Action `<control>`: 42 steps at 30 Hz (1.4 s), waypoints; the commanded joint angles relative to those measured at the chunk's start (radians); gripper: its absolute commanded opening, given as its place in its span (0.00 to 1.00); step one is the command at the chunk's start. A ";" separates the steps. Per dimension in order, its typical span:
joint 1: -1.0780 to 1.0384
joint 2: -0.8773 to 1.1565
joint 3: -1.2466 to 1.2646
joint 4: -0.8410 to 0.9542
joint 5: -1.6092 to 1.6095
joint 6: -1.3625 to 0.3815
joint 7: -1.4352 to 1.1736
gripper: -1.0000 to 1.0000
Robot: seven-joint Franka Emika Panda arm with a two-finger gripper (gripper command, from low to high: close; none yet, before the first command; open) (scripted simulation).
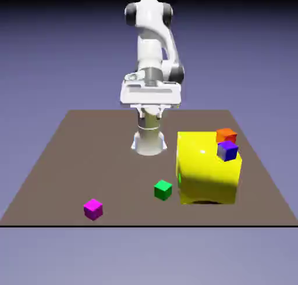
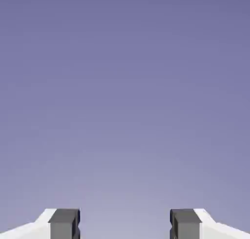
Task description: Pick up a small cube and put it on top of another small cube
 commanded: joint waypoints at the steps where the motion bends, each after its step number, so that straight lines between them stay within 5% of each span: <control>1: -0.011 0.024 0.000 0.001 0.044 -0.028 0.001 0.50; 42: -0.438 0.978 0.028 0.072 1.772 -1.130 0.007 0.50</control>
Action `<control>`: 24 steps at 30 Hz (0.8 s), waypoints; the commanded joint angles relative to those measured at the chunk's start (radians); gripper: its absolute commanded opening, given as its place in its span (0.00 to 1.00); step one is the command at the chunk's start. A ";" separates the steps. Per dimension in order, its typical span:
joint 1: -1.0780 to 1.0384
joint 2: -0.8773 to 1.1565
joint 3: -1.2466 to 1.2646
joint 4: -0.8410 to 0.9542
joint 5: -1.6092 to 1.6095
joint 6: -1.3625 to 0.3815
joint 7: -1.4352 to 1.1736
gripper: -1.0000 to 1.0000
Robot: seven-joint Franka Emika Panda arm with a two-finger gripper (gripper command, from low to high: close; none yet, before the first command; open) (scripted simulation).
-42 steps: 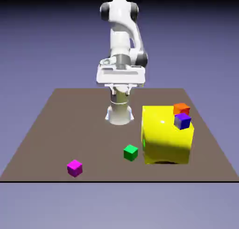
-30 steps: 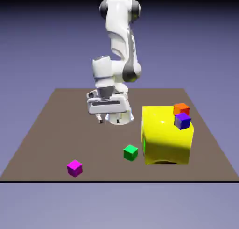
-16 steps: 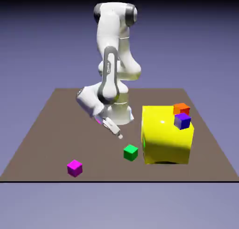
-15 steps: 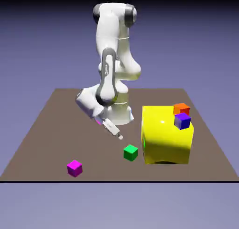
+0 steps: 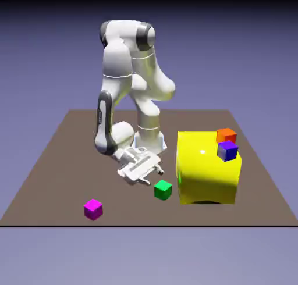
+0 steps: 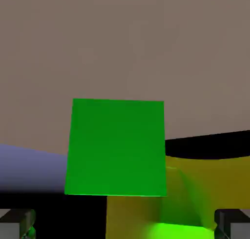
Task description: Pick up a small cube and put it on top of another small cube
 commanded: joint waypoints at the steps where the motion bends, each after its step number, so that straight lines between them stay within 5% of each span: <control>1: 0.017 0.036 0.019 0.025 0.037 0.005 -0.014 0.50; 4: 0.052 0.113 0.058 0.078 0.116 0.015 -0.045 0.50; 5: 0.052 0.113 0.058 0.078 0.116 0.015 -0.045 0.00; 11: -0.008 -0.063 0.006 -0.011 -0.069 -0.019 0.052 0.00; 24: 0.013 -0.416 0.229 0.294 -0.621 -0.122 0.443 0.00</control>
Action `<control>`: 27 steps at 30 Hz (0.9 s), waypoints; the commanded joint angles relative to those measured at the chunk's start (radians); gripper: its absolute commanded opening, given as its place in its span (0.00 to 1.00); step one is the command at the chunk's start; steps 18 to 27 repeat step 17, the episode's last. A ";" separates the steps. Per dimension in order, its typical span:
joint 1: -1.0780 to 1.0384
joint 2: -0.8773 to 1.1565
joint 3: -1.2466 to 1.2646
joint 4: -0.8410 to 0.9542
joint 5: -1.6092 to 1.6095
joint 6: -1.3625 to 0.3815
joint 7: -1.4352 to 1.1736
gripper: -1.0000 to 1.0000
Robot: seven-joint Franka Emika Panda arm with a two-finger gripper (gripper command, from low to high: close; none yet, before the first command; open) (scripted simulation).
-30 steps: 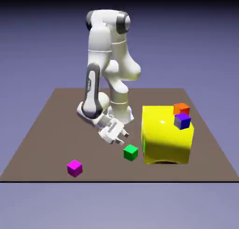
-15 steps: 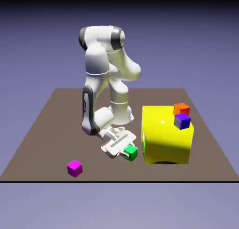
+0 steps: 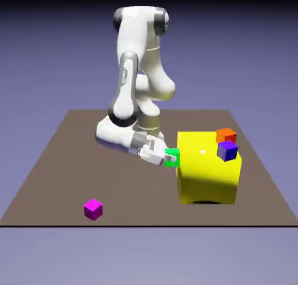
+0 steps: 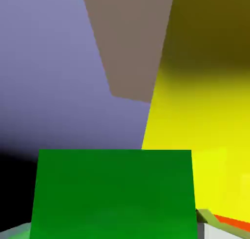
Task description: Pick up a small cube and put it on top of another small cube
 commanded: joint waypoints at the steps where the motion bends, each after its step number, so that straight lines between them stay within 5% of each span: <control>1: 0.012 -0.022 0.030 -0.004 -0.006 -0.024 0.044 0.00; 9: 0.112 -0.168 0.227 -0.024 0.009 -0.211 0.342 0.00; 13: 0.175 -0.122 0.301 -0.072 0.102 -0.084 0.295 0.00; 14: 0.175 -0.122 0.301 -0.072 0.102 -0.084 0.295 1.00; 27: 0.131 -0.153 0.250 -0.039 0.038 -0.171 0.327 1.00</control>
